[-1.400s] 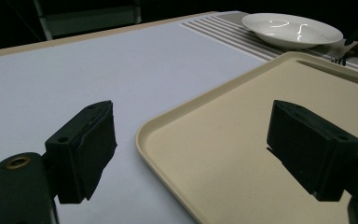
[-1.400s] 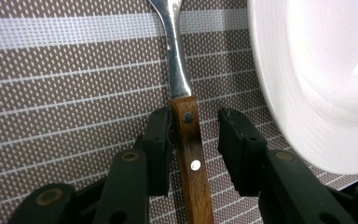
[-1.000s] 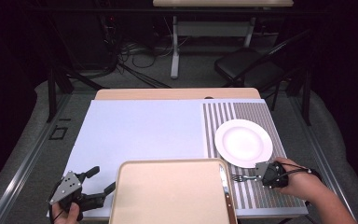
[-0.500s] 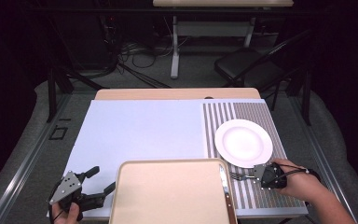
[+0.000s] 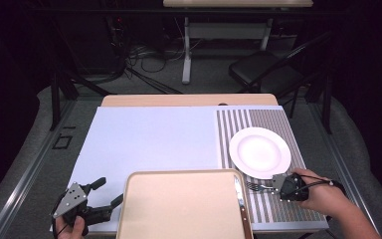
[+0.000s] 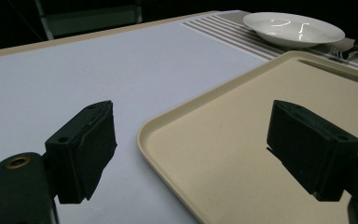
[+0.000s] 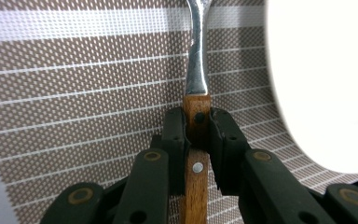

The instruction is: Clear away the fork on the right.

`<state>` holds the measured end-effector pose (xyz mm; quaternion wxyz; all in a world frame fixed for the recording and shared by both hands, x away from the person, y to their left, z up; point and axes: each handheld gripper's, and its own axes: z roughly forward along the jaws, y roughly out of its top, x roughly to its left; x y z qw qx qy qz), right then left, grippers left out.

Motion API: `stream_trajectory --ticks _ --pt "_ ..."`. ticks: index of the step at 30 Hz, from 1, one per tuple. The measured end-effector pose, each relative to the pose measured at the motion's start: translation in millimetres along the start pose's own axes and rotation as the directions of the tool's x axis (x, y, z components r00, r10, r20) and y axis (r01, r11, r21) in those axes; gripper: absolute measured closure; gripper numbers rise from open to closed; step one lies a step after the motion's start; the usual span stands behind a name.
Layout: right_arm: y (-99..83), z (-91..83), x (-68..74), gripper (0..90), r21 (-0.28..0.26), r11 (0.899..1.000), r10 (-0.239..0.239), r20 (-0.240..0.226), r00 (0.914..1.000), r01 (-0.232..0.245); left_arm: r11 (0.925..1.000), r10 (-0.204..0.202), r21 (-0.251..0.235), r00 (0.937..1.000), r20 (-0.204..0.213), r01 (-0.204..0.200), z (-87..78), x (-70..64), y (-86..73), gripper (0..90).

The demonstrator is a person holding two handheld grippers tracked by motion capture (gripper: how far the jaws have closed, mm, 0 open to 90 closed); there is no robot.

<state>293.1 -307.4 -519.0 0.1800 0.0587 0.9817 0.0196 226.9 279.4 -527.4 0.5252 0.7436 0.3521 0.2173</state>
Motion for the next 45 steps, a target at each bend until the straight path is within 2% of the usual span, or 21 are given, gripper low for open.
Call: stream_trajectory --ticks 4,10,11,16,17,18,21,22,23,24,25,26,27,29,30,31,32,35,36,39,45 --pt "0.7 -9.4 1.4 77.6 -0.005 1.000 -0.005 0.019 0.9998 0.005 1.0000 0.001 0.000 1.0000 -0.001 -0.001 0.1 0.2 0.0 15.7" --pt "7.2 -22.4 4.1 77.6 -0.022 0.994 0.104 0.016 0.9944 -0.104 1.0000 0.003 0.000 1.0000 -0.001 -0.003 0.0 -0.1 0.2 15.7" --pt "10.1 -25.8 6.2 77.6 -0.033 0.986 0.161 0.004 0.9869 -0.161 1.0000 0.002 -0.001 1.0000 0.001 -0.002 0.0 0.0 0.1 15.7" --pt "15.8 -33.3 7.5 77.6 -0.039 0.974 0.223 0.001 0.9748 -0.223 1.0000 -0.001 -0.002 1.0000 0.001 0.001 -0.1 0.1 0.0 15.7" --pt "17.5 -36.1 8.7 77.6 -0.058 0.958 0.279 -0.009 0.9601 -0.279 1.0000 -0.003 -0.003 1.0000 0.002 0.003 -0.2 -0.1 0.0 15.7" --pt "17.5 -36.1 8.7 77.6 -0.058 0.958 0.279 -0.009 0.9601 -0.279 1.0000 -0.003 -0.004 1.0000 -0.001 0.003 -0.3 -0.2 0.0 15.7" --pt "20.3 -41.2 8.8 77.6 -0.053 0.923 0.380 -0.031 0.9246 -0.381 1.0000 -0.003 -0.004 1.0000 0.001 0.003 -0.5 0.0 0.0 15.7" --pt "21.9 -42.7 9.0 77.6 -0.075 0.892 0.443 -0.045 0.8955 -0.445 1.0000 -0.003 -0.005 1.0000 0.000 0.003 -0.4 0.0 0.0 15.7" --pt "21.9 -42.7 9.0 77.6 -0.075 0.892 0.443 -0.045 0.8955 -0.445 1.0000 -0.003 -0.004 1.0000 0.001 0.003 -0.5 0.1 0.0 15.7" --pt "23.6 -45.8 9.8 77.6 -0.089 0.854 0.509 -0.061 0.8588 -0.512 1.0000 -0.004 -0.004 1.0000 0.001 0.004 -0.4 0.0 0.0 15.7" --pt "25.1 -48.3 10.4 77.6 -0.085 0.841 0.530 -0.065 0.8455 -0.534 1.0000 -0.004 -0.004 1.0000 0.001 0.004 -0.4 0.1 -0.1 15.7" --pt "25.1 -48.3 10.4 77.6 -0.085 0.841 0.530 -0.065 0.8455 -0.534 1.0000 -0.004 -0.004 1.0000 0.001 0.004 -0.4 0.1 -0.1 15.7" --pt "26.1 -49.5 11.5 77.6 -0.100 0.816 0.565 -0.067 0.8225 -0.569 1.0000 -0.005 -0.004 1.0000 0.000 0.005 -0.4 0.1 -0.1 15.7" --pt "27.6 -52.8 12.7 77.6 -0.112 0.798 0.587 -0.081 0.8055 -0.593 1.0000 -0.004 -0.004 1.0000 0.000 0.004 -0.4 0.2 -0.1 15.7" --pt "29.3 -54.3 14.4 77.6 -0.117 0.770 0.622 -0.085 0.7785 -0.628 1.0000 -0.006 -0.004 1.0000 0.000 0.006 -0.3 0.1 -0.2 15.7" --pt "29.3 -54.3 14.4 77.6 -0.117 0.770 0.622 -0.085 0.7785 -0.628 1.0000 -0.006 -0.004 1.0000 0.000 0.006 -0.3 0.1 -0.2 15.7" --pt "29.8 -54.1 15.3 77.6 -0.126 0.756 0.636 -0.089 0.7665 -0.642 1.0000 -0.006 -0.004 1.0000 0.000 0.006 -0.3 0.0 -0.1 15.7" --pt "30.3 -56.9 16.4 77.6 -0.121 0.716 0.680 -0.098 0.7265 -0.687 1.0000 -0.006 -0.005 1.0000 0.001 0.006 -0.4 -0.1 -0.2 15.7" --pt "30.9 -58.6 18.2 77.6 -0.118 0.695 0.702 -0.099 0.7051 -0.709 1.0000 -0.005 -0.004 1.0000 0.002 0.005 -0.5 0.0 -0.2 15.7" --pt "32.4 -58.6 21.5 77.6 -0.125 0.681 0.713 -0.108 0.6925 -0.721 1.0000 -0.005 -0.003 1.0000 0.001 0.005 -0.2 0.3 -0.2 15.7" --pt "40.9 -60.6 30.0 77.6 -0.155 0.614 0.769 -0.102 0.6306 -0.774 1.0000 -0.007 -0.002 1.0000 0.002 0.007 -0.2 0.1 -0.3 15.7"
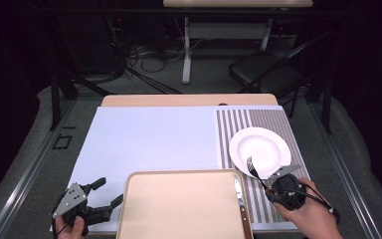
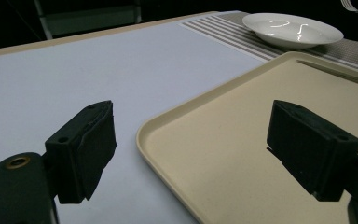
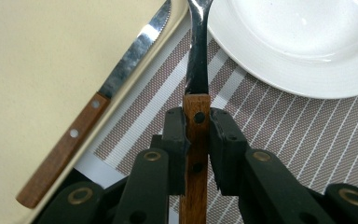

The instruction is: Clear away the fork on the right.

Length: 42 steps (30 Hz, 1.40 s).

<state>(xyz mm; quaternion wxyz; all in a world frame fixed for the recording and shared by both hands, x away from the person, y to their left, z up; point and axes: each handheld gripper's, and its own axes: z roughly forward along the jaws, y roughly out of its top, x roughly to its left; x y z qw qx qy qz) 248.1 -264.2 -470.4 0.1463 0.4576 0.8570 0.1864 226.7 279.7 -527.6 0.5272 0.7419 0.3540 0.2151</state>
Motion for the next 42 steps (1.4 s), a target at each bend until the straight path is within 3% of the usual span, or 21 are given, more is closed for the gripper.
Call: stream_trajectory --ticks 6,15,24,27,29,34,37,42 --pt "1.7 -3.4 7.2 77.6 -0.051 0.996 0.065 -0.048 0.9967 -0.067 1.0000 -0.001 0.000 1.0000 -0.002 0.001 -0.3 0.1 0.0 15.7" --pt "-2.2 -2.7 15.3 77.6 -0.049 0.993 0.106 -0.057 0.9927 -0.109 1.0000 -0.001 0.000 1.0000 -0.002 0.001 -0.1 -0.1 0.0 15.7" --pt "-0.4 0.3 30.4 77.6 -0.058 0.993 0.100 -0.122 0.9875 -0.108 1.0000 0.004 0.002 1.0000 0.001 -0.004 0.0 0.2 0.2 15.7" --pt "2.0 0.9 38.7 77.6 -0.051 0.995 0.083 -0.114 0.9901 -0.089 1.0000 0.003 0.000 1.0000 -0.001 -0.003 -0.2 -0.4 0.3 15.7" --pt "4.1 0.2 44.0 77.6 -0.061 0.994 0.082 -0.171 0.9819 -0.094 1.0000 0.003 0.000 1.0000 -0.001 -0.003 -0.3 -0.4 0.2 15.7" --pt "13.2 9.2 66.0 77.6 -0.059 0.996 0.052 -0.209 0.9766 -0.065 1.0000 0.003 -0.001 1.0000 0.003 -0.003 -0.6 -0.2 0.2 15.7" --pt "15.7 12.4 70.7 77.6 -0.053 0.997 0.042 -0.215 0.9757 -0.055 1.0000 0.003 0.000 1.0000 0.002 -0.003 -0.7 0.0 0.1 15.7" --pt "21.1 19.2 80.2 77.5 -0.044 0.998 0.041 -0.251 0.9672 -0.054 1.0000 0.005 -0.001 1.0000 0.005 -0.005 -0.8 -0.1 0.3 15.7"
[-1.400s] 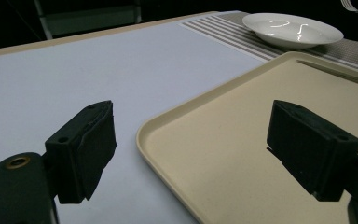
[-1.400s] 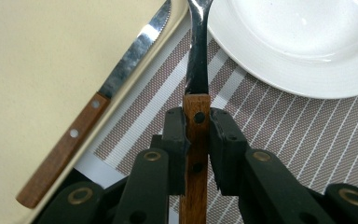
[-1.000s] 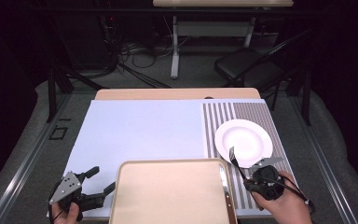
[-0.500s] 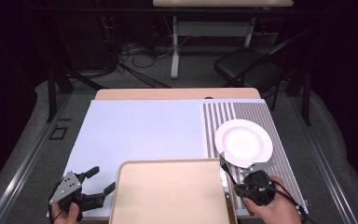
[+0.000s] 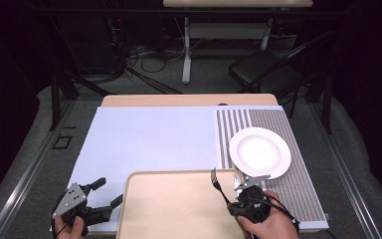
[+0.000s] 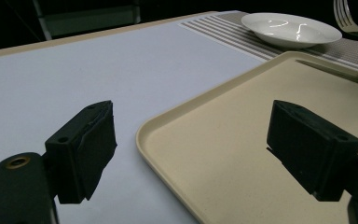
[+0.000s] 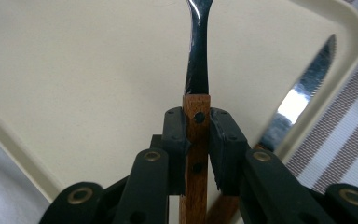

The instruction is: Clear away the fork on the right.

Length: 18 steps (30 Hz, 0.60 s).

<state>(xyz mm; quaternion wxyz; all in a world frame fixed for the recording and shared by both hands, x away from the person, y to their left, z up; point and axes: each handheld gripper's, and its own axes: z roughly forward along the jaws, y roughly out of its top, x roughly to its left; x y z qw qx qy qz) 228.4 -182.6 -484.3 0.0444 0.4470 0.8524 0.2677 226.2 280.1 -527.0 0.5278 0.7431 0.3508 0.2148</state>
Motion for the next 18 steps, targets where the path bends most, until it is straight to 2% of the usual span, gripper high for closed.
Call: stream_trajectory --ticks 5,7,9,10,18 --pt "1.6 10.1 4.2 77.5 0.028 1.000 -0.006 -0.015 0.9999 0.007 1.0000 0.002 0.000 1.0000 0.002 -0.002 -0.1 0.0 0.1 15.7" --pt "1.5 13.5 4.6 77.5 0.046 0.999 0.006 -0.028 0.9996 -0.005 1.0000 0.002 0.000 1.0000 0.002 -0.002 -0.2 0.2 0.1 15.7" --pt "0.4 17.7 4.6 77.5 0.046 0.999 0.005 -0.028 0.9996 -0.003 1.0000 0.002 0.001 1.0000 0.000 -0.002 -0.1 0.1 0.2 15.7" --pt "1.4 21.2 5.4 77.5 0.077 0.997 0.012 -0.028 0.9995 -0.010 1.0000 0.001 0.001 1.0000 0.002 -0.001 0.2 0.2 0.1 15.7" --pt "2.2 35.2 3.6 77.4 0.115 0.993 0.028 -0.028 0.9992 -0.025 1.0000 0.001 0.006 1.0000 0.006 -0.001 0.9 0.2 -0.1 15.7"
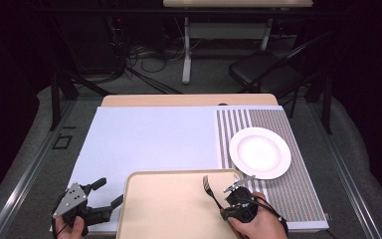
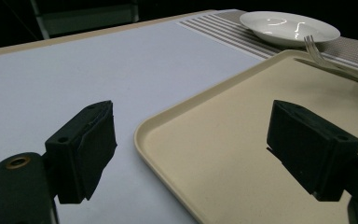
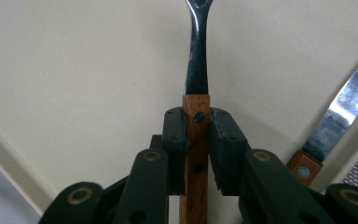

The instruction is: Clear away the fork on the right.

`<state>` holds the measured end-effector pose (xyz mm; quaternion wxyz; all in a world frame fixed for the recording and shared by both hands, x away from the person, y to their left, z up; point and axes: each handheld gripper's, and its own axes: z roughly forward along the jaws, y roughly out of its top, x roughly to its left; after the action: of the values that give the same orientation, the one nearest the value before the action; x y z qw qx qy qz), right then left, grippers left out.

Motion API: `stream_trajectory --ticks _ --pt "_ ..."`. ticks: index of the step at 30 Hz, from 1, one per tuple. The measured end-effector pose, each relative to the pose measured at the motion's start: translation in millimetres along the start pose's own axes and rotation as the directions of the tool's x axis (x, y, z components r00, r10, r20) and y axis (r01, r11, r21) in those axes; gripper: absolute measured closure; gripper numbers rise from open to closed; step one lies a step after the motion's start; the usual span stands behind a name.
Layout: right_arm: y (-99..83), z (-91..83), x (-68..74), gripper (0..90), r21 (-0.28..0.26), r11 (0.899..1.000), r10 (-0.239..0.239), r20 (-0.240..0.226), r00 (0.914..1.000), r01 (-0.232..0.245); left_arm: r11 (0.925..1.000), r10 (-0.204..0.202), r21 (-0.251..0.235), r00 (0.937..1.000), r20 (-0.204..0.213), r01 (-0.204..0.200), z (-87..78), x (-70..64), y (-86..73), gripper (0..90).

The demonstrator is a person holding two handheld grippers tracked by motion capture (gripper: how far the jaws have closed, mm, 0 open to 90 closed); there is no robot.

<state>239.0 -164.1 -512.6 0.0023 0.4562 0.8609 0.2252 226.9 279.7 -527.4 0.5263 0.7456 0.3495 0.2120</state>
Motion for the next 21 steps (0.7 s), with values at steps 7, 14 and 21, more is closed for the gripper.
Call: stream_trajectory --ticks 7,14,21 --pt "-1.8 13.0 -6.4 77.0 -0.002 0.999 0.039 0.006 0.9992 -0.039 1.0000 -0.001 -0.001 1.0000 0.000 0.001 1.0 -0.3 -0.3 15.7" --pt "-4.2 15.5 -6.7 74.9 -0.016 0.999 0.030 0.004 0.9995 -0.030 1.0000 -0.002 0.001 1.0000 0.003 0.002 0.5 -0.1 -0.2 15.7" --pt "-6.4 14.2 -5.0 73.3 -0.089 0.996 0.012 -0.002 0.9999 -0.012 1.0000 0.001 0.002 1.0000 0.003 -0.001 0.4 0.0 -0.2 15.7"
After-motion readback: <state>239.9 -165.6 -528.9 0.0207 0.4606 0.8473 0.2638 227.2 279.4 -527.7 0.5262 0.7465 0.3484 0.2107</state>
